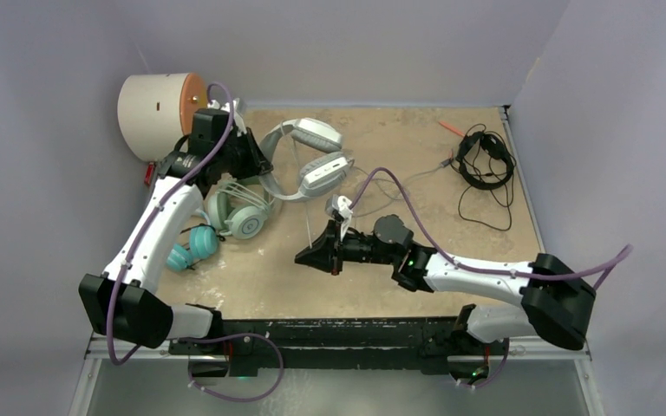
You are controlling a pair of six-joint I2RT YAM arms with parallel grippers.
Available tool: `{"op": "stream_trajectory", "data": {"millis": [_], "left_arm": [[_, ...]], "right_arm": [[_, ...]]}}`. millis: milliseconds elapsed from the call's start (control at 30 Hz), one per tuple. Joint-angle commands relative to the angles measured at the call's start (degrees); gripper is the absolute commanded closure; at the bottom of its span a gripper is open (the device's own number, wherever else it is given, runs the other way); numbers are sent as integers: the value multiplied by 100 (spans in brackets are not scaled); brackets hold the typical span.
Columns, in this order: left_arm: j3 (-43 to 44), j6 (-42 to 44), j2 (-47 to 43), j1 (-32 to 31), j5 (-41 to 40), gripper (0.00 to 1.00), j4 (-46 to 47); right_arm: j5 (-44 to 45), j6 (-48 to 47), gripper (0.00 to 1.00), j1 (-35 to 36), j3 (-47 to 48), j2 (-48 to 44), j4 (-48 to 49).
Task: Wrap the headphones
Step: Wrap the headphones cable around the headphones.
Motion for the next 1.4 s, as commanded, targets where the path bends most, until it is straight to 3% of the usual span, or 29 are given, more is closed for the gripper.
{"op": "stream_trajectory", "data": {"millis": [0,167,300,467,667,833,1000,1200,1367], "left_arm": [[-16,607,-264,37,-1488,100,578],[-301,1147,-499,-475,-2689,100,652],[-610,1513,-579,-1067,-3519,100,794],[-800,1608,-597,-1193,-3560,100,845],[-920,1820,-536,-1331,-3715,100,746],[-931,1802,-417,-1388,-3749,100,512],[-985,1593,-222,-1386,-3412,100,386],[-858,1680,166,-1384,-3499,100,-47],[-854,1802,235,-1384,-3319,100,-165]], "right_arm": [[-196,-130,100,98,636,-376,-1460],[300,-284,100,94,1249,-419,-2676],[584,-115,100,56,1539,-310,-2905],[499,616,100,-97,1501,-110,-2172],[672,1135,89,-528,1552,-67,-1951],[308,1207,92,-778,1951,153,-2287],[77,1626,91,-864,1967,302,-1819],[30,1199,92,-1125,2468,168,-2638],[-88,149,92,-1190,3240,195,-4185]]}}
